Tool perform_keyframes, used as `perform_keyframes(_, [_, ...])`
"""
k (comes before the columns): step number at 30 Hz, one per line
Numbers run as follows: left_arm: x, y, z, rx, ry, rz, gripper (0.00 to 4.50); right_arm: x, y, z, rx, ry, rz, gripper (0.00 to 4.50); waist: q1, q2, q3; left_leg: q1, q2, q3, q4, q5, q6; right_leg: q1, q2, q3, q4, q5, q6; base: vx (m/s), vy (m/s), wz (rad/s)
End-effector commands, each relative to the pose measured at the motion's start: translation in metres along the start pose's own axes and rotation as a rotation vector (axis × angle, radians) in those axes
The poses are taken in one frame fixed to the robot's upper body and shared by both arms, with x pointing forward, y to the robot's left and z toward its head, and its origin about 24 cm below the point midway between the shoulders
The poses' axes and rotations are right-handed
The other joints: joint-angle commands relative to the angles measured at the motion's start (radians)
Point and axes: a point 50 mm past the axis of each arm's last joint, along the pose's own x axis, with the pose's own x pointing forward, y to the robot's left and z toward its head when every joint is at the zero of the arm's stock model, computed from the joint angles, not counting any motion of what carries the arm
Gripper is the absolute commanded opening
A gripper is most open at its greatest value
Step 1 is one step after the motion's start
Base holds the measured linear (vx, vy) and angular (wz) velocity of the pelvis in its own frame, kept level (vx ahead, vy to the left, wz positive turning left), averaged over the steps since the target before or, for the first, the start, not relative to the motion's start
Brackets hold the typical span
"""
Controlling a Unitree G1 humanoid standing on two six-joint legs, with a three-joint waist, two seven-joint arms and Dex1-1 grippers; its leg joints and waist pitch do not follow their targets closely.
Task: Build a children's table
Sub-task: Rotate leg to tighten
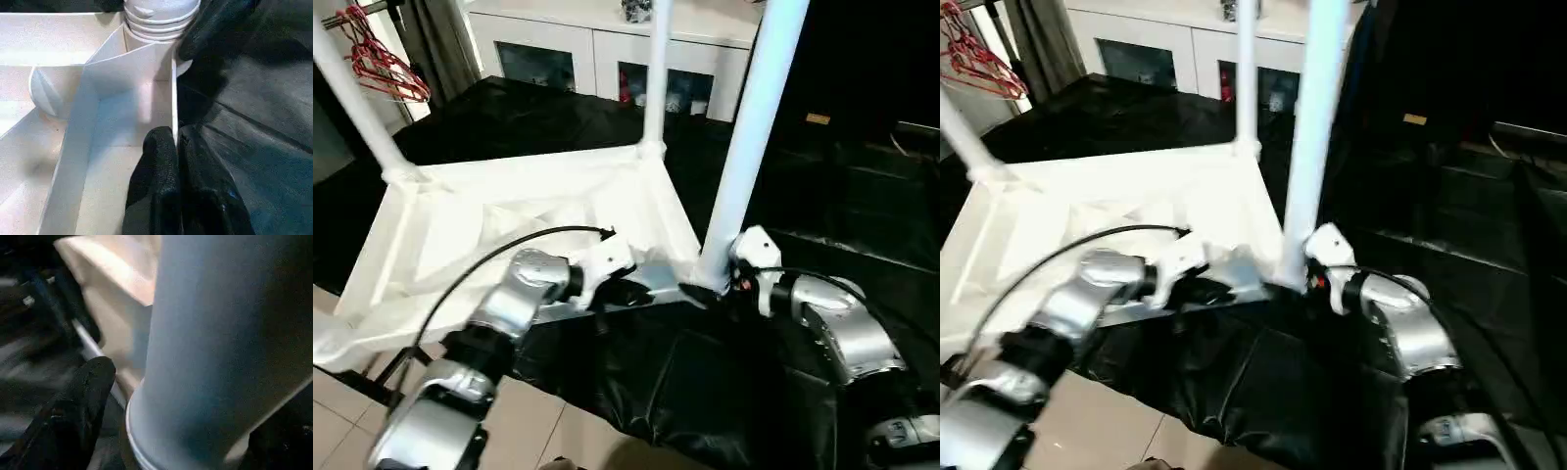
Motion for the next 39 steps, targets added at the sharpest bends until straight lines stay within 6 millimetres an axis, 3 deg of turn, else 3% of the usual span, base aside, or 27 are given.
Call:
perform_keyframes(1, [-0.001,-0.006,0.014,0.071,-0.064,-0.082,0.00,0.002,0.011,0.004,-0.029,-0.007,0.133,3.91,0.004,-0.013,-0.063,0.009,0.076,-0.025,-0.069,-0.154,0.097,0.054,-0.076,0.049,-0.066,-0.102,-0.266,0.000,0.000,0.00])
perform_keyframes(2, [-0.003,-0.007,0.013,0.074,-0.059,-0.095,0.00,-0.001,0.011,0.004,-0.034,0.004,0.156,3.91,0.006,-0.014,-0.064,0.008,0.077,-0.025,-0.068,-0.148,0.100,0.056,-0.077,0.049,-0.064,-0.094,-0.267,0.000,0.000,0.00])
perform_keyframes(3, [-0.006,-0.007,0.012,0.075,-0.054,-0.106,0.00,-0.002,0.012,0.003,-0.035,0.011,0.174,3.91,0.005,-0.023,-0.064,0.007,0.077,-0.023,-0.066,-0.135,0.108,0.056,-0.075,0.049,-0.062,-0.074,-0.270,0.000,0.000,0.00])
perform_keyframes(4, [-0.008,-0.008,0.011,0.076,-0.051,-0.114,0.00,-0.004,0.012,0.003,-0.034,0.014,0.184,3.76,0.007,-0.017,-0.064,0.007,0.078,-0.023,-0.066,-0.125,0.115,0.054,-0.076,0.049,-0.060,-0.068,-0.273,0.000,0.000,0.00])
perform_keyframes(8, [-0.012,-0.009,0.009,0.075,-0.050,-0.135,0.00,-0.006,0.013,0.003,-0.027,0.019,0.217,3.54,0.011,-0.017,-0.063,0.008,0.078,-0.022,-0.066,-0.127,0.111,0.051,-0.076,0.048,-0.062,-0.088,-0.274,0.000,0.000,0.00])
perform_keyframes(14, [-0.015,-0.012,0.008,0.070,-0.050,-0.154,0.00,-0.006,0.017,0.003,-0.026,0.020,0.254,2.84,0.016,-0.019,-0.064,0.010,0.078,-0.022,-0.066,-0.125,0.103,0.050,-0.075,0.050,-0.061,-0.086,-0.271,0.000,0.000,0.00])
perform_keyframes(24, [-0.009,-0.010,0.006,0.051,-0.058,-0.090,0.00,-0.003,0.025,-0.004,0.011,0.014,0.249,2.71,0.020,-0.021,-0.064,0.010,0.077,-0.021,-0.064,-0.112,0.103,0.051,-0.076,0.050,-0.062,-0.095,-0.260,0.000,0.000,0.00])
perform_keyframes(27, [0.000,0.001,0.008,0.017,-0.047,0.035,0.00,0.006,0.021,-0.009,0.051,0.003,0.129,2.71,0.019,-0.022,-0.062,0.012,0.075,-0.021,-0.065,-0.131,0.091,0.047,-0.075,0.050,-0.067,-0.129,-0.253,0.000,0.000,0.00])
perform_keyframes(29, [0.010,0.009,0.013,-0.014,-0.047,0.139,0.00,0.019,0.014,-0.015,0.096,0.001,-0.057,2.71,0.014,-0.021,-0.057,0.017,0.071,-0.021,-0.069,-0.168,0.059,0.042,-0.075,0.051,-0.077,-0.203,-0.243,0.000,0.000,0.00])
perform_keyframes(30, [0.010,0.009,0.013,-0.014,-0.047,0.139,0.00,0.019,0.014,-0.015,0.096,0.001,-0.057,2.71,0.010,-0.025,-0.058,0.014,0.070,-0.025,-0.073,-0.188,0.039,0.048,-0.078,0.050,-0.081,-0.248,-0.227,0.000,0.000,0.00])
perform_keyframes(32, [0.019,0.012,0.017,-0.030,-0.050,0.180,0.00,0.027,0.012,-0.018,0.139,0.002,-0.155,2.70,0.008,-0.023,-0.057,0.017,0.072,-0.025,-0.076,-0.209,0.027,0.045,-0.078,0.052,-0.085,-0.271,-0.207,0.000,0.000,0.00])
perform_keyframes(35, [0.030,0.016,0.025,-0.062,-0.056,0.248,0.00,0.041,0.011,-0.018,0.186,0.006,-0.273,2.70,0.002,-0.020,-0.057,0.016,0.071,-0.025,-0.077,-0.211,0.027,0.046,-0.076,0.053,-0.084,-0.253,-0.203,0.000,0.000,0.00])
perform_keyframes(36, [0.036,0.017,0.029,-0.074,-0.059,0.277,0.00,0.049,0.012,-0.016,0.208,0.005,-0.317,2.70,0.001,-0.013,-0.057,0.022,0.069,-0.025,-0.078,-0.221,0.018,0.041,-0.075,0.053,-0.085,-0.260,-0.206,0.000,0.000,0.00])
perform_keyframes(39, [0.044,0.017,0.034,-0.087,-0.067,0.295,0.00,0.060,0.014,-0.011,0.222,-0.009,-0.361,2.70,-0.003,-0.018,-0.059,0.021,0.069,-0.024,-0.078,-0.211,0.012,0.044,-0.076,0.053,-0.085,-0.228,-0.211,0.000,0.000,0.00])
